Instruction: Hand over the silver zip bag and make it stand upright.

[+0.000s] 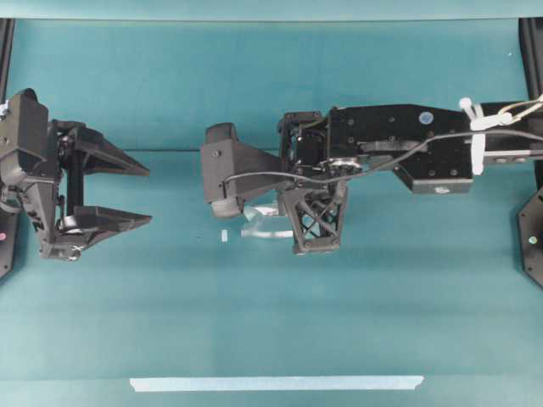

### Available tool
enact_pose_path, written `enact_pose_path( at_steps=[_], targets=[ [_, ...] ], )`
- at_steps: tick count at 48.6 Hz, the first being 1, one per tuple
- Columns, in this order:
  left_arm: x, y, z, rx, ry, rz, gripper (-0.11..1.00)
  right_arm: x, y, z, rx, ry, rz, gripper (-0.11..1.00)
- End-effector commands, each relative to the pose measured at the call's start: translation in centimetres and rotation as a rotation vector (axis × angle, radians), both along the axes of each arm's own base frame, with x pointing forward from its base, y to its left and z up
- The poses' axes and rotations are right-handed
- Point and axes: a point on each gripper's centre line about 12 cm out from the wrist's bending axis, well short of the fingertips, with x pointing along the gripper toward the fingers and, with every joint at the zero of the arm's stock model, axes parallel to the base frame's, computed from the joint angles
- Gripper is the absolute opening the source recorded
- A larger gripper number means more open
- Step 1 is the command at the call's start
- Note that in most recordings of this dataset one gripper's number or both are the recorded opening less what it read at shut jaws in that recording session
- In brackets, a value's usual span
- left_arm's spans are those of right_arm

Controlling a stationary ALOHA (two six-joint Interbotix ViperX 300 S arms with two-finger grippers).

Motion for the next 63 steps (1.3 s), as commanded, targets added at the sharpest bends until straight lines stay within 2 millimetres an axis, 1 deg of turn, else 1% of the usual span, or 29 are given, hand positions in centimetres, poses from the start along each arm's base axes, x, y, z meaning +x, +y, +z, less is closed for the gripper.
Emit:
enact_pose_path(
  at_steps=[1,17,25,53,63],
  targets=[
    [0.2,0.0,0.1,0.003,-0.003,-0.001,0.93,0.2,0.0,1.1,-0.003,-0.029,0.005,0.04],
    [0.9,0.0,-1.5,0.005,0.033,-0.003,0.93,0.1,0.0,0.9,-0.003,-0.023,0.003,0.04],
    [1.3,0.1,-1.5,0.006,0.017,-0.004,0.93,0.1,-0.1,0.9,-0.009,-0.021,0.004,0.04],
    [1.3,0.0,-1.6,0.006,0.019,-0.007,0.93,0.0,-0.3,0.9,-0.020,-0.018,-0.003,0.04],
    [1.5,-0.6,-2.2,0.004,0.037,-0.031,0.93,0.1,-0.7,0.9,-0.016,-0.023,-0.024,0.04]
  ],
)
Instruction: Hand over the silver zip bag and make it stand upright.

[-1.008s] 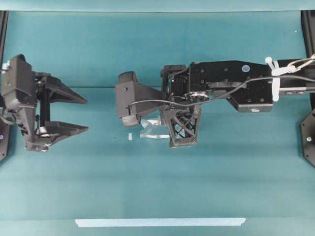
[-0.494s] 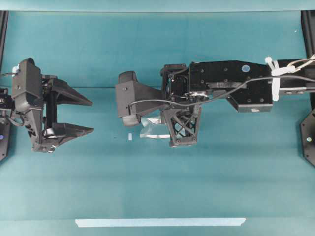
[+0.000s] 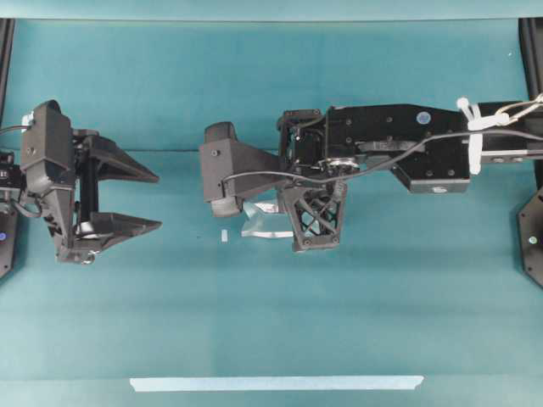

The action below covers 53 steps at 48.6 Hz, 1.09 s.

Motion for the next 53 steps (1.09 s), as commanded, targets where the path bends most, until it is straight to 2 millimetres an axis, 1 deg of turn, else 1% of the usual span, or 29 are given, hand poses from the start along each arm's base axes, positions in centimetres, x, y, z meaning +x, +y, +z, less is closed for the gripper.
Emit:
enact_pose_path(
  at_steps=[1,12,19,33,38,46,53],
  targets=[
    [0.4,-0.3,0.2,0.002,-0.011,-0.013,0.93,0.1,-0.3,0.9,-0.002,-0.029,-0.020,0.04],
    [1.3,-0.6,-0.3,-0.006,-0.032,-0.023,0.93,0.1,-0.4,0.9,-0.004,-0.028,-0.024,0.04],
    [2.0,-0.8,-1.5,-0.014,-0.072,-0.027,0.93,0.1,-0.3,0.9,-0.003,-0.028,-0.023,0.04],
    [4.4,-0.8,-2.8,-0.014,-0.051,-0.028,0.93,-0.2,0.2,0.4,-0.001,-0.013,-0.019,0.04],
    [5.0,-0.8,-3.4,-0.012,-0.048,-0.029,0.93,-0.1,0.3,0.4,0.002,-0.016,-0.025,0.04],
    [5.7,-0.7,-4.7,-0.014,-0.075,-0.026,0.93,-0.1,0.4,0.4,0.001,-0.018,-0.025,0.04],
    [6.7,-0.2,-6.4,-0.016,-0.083,-0.011,0.93,-0.1,0.5,0.4,0.003,-0.018,-0.022,0.04]
  ],
)
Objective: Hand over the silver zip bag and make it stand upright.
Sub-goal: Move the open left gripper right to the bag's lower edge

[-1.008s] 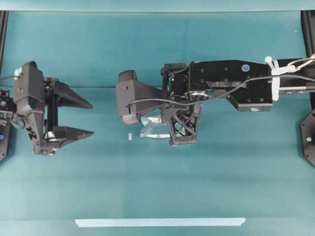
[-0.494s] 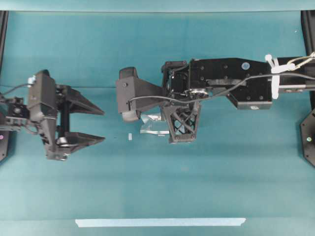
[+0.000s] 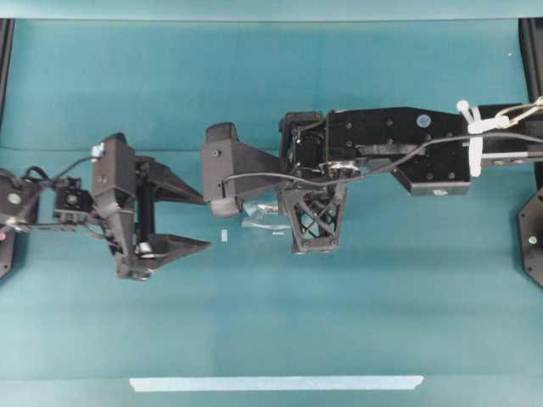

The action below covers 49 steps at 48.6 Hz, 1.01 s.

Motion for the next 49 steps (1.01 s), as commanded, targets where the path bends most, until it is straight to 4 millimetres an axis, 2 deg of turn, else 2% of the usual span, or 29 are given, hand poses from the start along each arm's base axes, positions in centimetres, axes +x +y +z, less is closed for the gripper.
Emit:
enact_pose_path(
  at_steps=[1,17,30,49],
  targets=[
    [1.0,0.4,-0.6,-0.002,-0.023,0.013,0.93,0.0,0.3,0.7,0.000,-0.020,-0.002,0.04],
    [5.2,1.9,-3.1,-0.001,-0.041,0.048,0.93,0.0,0.6,0.5,0.002,-0.016,-0.001,0.04],
    [6.8,1.7,-4.8,-0.032,-0.035,0.053,0.93,0.0,0.6,0.5,0.005,-0.020,-0.003,0.04],
    [9.4,1.9,-5.3,-0.049,-0.083,0.057,0.93,0.1,0.6,0.4,0.003,-0.027,-0.002,0.04]
  ],
)
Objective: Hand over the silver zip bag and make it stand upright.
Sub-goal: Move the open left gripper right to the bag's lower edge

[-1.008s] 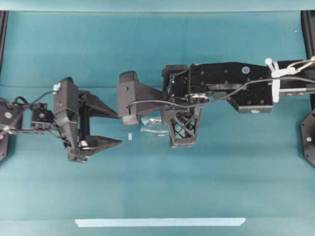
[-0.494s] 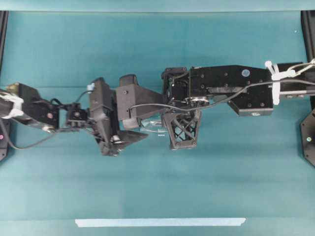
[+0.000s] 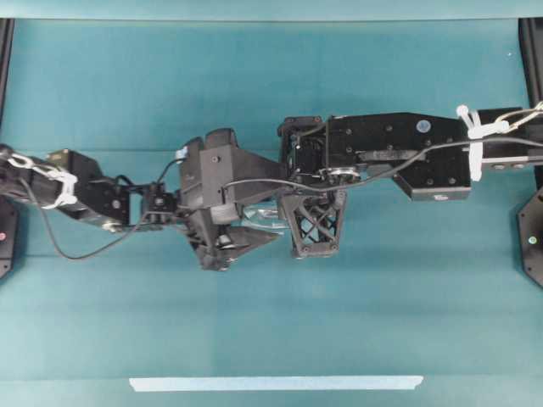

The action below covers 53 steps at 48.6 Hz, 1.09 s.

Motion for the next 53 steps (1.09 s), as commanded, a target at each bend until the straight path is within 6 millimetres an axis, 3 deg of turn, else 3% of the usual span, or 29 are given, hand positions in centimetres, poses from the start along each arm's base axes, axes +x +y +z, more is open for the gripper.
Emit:
enact_pose_path(
  at_steps=[1,10,15,18,24,26,53],
  targets=[
    [0.85,-0.10,0.75,0.002,-0.035,-0.005,0.92,0.11,0.15,0.62,0.004,-0.025,-0.009,0.04],
    [0.98,-0.09,0.34,-0.008,-0.023,-0.003,0.91,0.13,0.13,0.40,0.002,-0.022,-0.007,0.04],
    [0.89,-0.09,0.14,-0.015,-0.008,0.001,0.84,0.13,0.15,0.40,0.004,-0.022,-0.007,0.04],
    [0.99,-0.08,0.26,-0.006,-0.014,-0.002,0.75,0.15,0.13,0.40,0.002,-0.023,-0.007,0.04],
    [1.02,-0.09,0.15,0.021,-0.010,-0.012,0.41,0.17,0.15,0.41,0.004,-0.025,-0.007,0.04],
    [0.97,-0.09,0.03,0.024,-0.005,-0.013,0.35,0.18,0.13,0.41,0.003,-0.026,-0.008,0.04],
    [0.98,-0.34,-0.07,0.036,0.006,-0.023,0.35,0.16,0.13,0.15,0.001,-0.029,-0.004,0.04]
  ],
)
